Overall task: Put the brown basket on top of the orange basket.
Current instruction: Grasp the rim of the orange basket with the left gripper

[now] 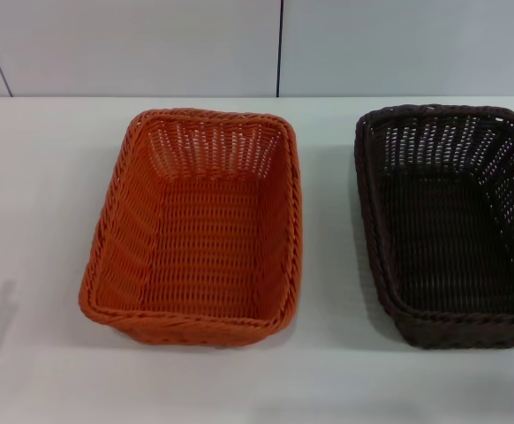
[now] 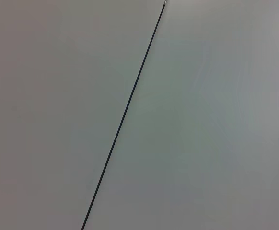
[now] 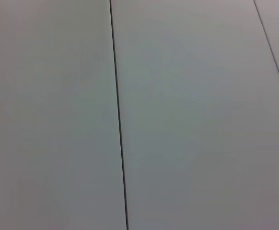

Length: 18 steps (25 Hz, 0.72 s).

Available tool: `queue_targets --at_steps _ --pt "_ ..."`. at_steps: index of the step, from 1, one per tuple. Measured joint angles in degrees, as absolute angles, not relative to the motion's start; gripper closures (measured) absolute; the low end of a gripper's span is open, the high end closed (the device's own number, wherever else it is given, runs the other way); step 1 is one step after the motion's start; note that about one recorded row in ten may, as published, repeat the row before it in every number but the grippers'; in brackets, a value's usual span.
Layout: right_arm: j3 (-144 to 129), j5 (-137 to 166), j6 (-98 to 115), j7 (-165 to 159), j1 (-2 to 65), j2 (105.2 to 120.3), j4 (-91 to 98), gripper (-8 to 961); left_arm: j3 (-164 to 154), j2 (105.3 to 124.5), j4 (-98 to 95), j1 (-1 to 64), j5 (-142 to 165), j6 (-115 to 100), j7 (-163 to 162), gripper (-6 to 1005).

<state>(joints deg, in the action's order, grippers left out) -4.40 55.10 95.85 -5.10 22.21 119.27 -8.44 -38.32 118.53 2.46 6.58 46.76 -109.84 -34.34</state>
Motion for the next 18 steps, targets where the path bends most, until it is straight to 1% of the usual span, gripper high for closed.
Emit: queue_targets --at_steps 18 --pt "-4.39 55.11 95.34 -5.10 22.80 119.27 -8.44 369 -36.13 118.62 3.16 7.66 46.76 -109.34 -34.18 259"
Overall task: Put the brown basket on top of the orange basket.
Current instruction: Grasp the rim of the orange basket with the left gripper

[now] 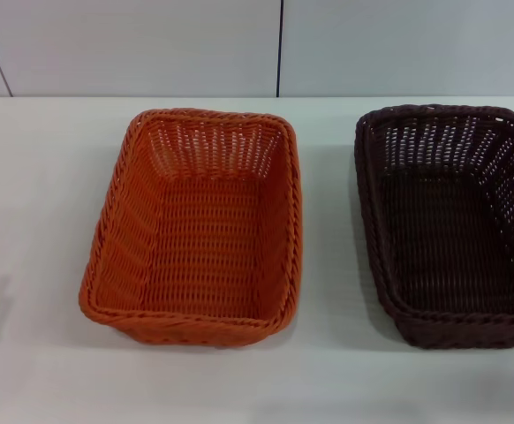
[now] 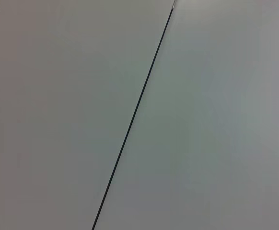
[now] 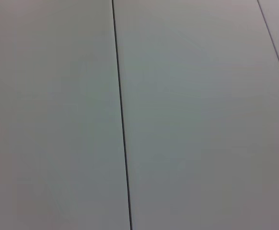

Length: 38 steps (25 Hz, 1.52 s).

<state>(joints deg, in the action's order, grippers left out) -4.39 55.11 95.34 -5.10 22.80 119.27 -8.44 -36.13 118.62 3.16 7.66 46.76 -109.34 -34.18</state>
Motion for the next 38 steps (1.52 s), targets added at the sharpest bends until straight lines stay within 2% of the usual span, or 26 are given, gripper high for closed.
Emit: queue_targets --at_steps 31,36,38 --pt "-4.39 55.11 94.39 -5.10 22.73 119.36 -8.56 370 -30.14 118.55 5.80 9.74 46.85 -109.65 -36.71 279" --pt "-4.40 55.11 94.39 -5.37 22.76 119.35 -8.70 370 -30.68 118.22 3.30 10.73 47.24 -109.65 -40.31 282" --pt "-4.39 55.11 94.36 -6.51 22.76 119.32 -8.61 370 -33.68 117.98 -4.25 12.20 48.38 -106.80 -46.52 283"
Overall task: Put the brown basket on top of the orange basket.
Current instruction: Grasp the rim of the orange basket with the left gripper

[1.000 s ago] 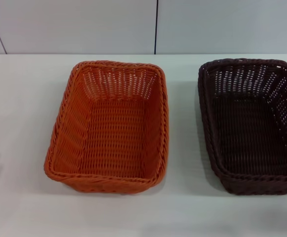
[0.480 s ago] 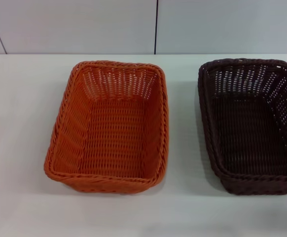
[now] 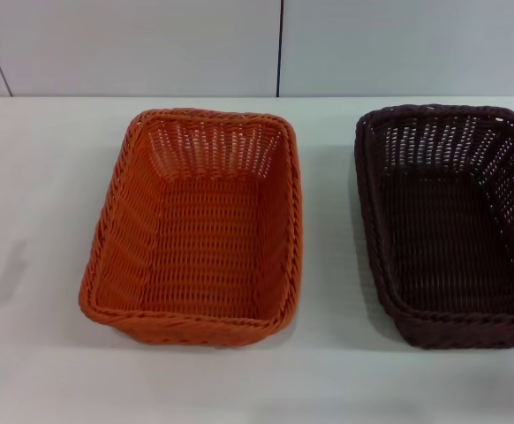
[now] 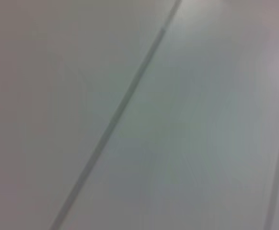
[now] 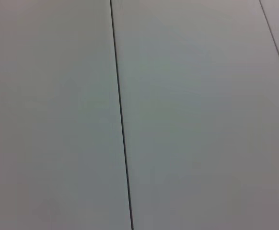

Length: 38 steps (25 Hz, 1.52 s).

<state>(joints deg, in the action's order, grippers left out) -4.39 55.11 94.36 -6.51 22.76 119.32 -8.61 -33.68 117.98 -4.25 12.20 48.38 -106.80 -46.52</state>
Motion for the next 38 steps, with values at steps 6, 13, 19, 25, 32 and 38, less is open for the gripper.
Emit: queue_targets --at_steps 6,13,19,25,32,38 --pt "-4.39 55.11 94.05 -9.47 22.75 119.19 -7.95 369 -38.27 117.63 -18.27 13.97 50.58 -97.34 -63.28 287" --pt "-4.39 55.11 93.94 -9.50 22.36 119.18 -7.87 370 -41.29 112.88 -38.58 17.36 68.88 -91.94 -93.29 291" --pt "-4.39 55.11 93.61 -9.53 21.97 119.17 -7.82 369 -41.70 110.80 -50.84 20.24 84.07 -94.46 -111.53 295" --pt "-4.39 55.11 93.13 -9.57 21.68 119.18 -7.82 369 -41.59 111.33 -58.81 23.32 96.16 -94.83 -119.71 299" --pt "-4.15 55.11 92.99 -9.58 20.96 119.18 -7.82 369 -41.65 113.83 -70.01 25.38 111.70 -91.98 -124.30 329" --pt "-3.69 55.11 92.98 -9.58 20.71 119.18 -7.76 369 -43.00 115.63 -76.99 27.57 121.54 -92.24 -127.28 370"
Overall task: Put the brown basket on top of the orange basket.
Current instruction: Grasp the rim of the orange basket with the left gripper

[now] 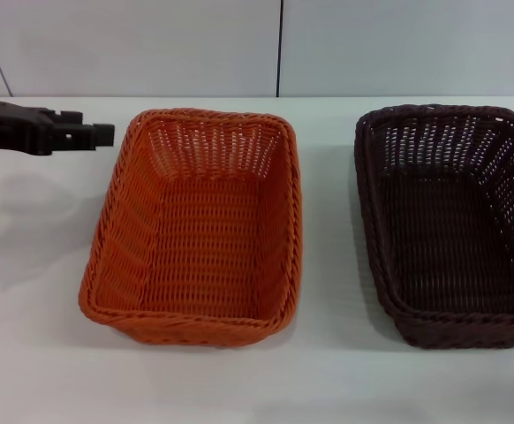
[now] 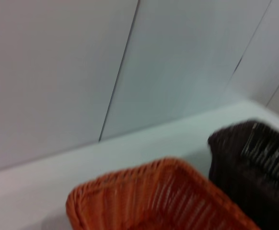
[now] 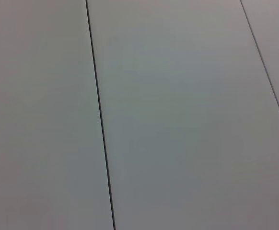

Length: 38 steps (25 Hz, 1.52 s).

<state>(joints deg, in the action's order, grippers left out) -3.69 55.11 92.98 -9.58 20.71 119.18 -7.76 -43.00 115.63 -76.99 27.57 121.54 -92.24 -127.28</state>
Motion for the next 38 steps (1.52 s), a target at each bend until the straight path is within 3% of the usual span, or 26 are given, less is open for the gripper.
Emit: queue_targets --at_steps 5,11,38 --pt "-3.69 55.11 92.98 -9.59 20.78 119.18 -7.73 370 -44.98 115.89 -77.42 30.15 129.08 -92.73 -130.39 370" --pt "-3.65 55.11 92.98 -9.58 20.73 119.18 -7.73 370 -45.61 117.65 -77.01 31.69 135.72 -92.18 -132.83 371" --pt "-2.90 55.11 92.99 -9.58 20.41 119.18 -7.73 369 -47.76 117.65 -65.24 31.77 139.67 -85.12 -135.82 378"
